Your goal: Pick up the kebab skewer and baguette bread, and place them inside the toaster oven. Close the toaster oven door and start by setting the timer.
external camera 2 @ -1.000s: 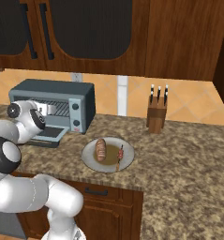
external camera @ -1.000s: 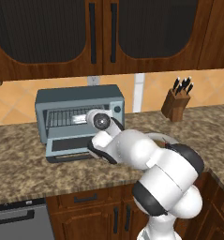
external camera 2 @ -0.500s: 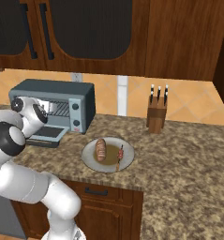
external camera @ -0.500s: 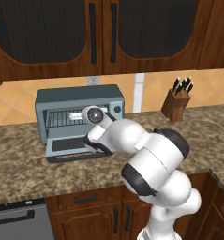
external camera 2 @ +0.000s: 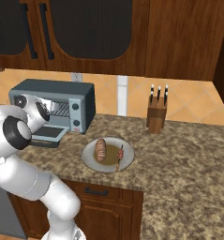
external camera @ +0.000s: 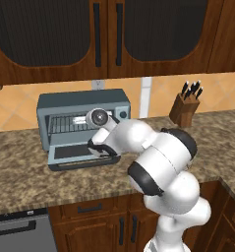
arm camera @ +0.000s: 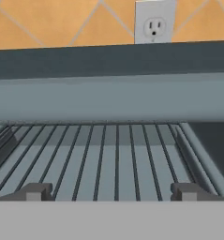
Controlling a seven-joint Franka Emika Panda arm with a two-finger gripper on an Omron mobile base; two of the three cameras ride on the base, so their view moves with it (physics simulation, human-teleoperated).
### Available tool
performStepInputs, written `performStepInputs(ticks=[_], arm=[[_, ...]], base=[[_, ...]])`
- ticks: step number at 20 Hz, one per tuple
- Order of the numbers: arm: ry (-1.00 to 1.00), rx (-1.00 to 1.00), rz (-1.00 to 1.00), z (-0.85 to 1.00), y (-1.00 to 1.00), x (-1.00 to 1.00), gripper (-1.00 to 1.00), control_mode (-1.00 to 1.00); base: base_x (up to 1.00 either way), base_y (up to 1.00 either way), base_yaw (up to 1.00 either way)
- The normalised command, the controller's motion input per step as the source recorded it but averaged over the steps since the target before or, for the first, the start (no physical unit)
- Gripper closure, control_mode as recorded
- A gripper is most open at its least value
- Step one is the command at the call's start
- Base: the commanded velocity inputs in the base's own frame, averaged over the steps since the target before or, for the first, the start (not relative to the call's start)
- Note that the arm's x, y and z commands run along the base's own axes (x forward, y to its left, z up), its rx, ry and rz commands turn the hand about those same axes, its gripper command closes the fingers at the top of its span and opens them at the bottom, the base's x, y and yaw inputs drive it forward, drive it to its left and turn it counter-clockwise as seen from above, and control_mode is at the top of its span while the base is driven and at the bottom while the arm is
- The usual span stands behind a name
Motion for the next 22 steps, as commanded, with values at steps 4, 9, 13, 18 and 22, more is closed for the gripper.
performStepInputs(ticks=[4, 9, 13, 18, 22], arm=[[0.05, 0.0, 0.0, -0.01, 0.0, 0.38, -1.0, -1.0], [0.05, 0.0, 0.0, -0.22, 0.0, 0.16, -1.0, -1.0], [0.07, 0.0, 0.0, -0.04, 0.0, 0.09, -1.0, -1.0], [0.15, 0.0, 0.0, -0.17, 0.0, 0.02, -1.0, -1.0], [0.13, 0.0, 0.0, -0.18, 0.0, 0.0, -1.0, -1.0]], base=[[0.0, 0.0, 0.0], [0.0, 0.0, 0.0], [0.0, 0.0, 0.0], [0.0, 0.0, 0.0], [0.0, 0.0, 0.0]])
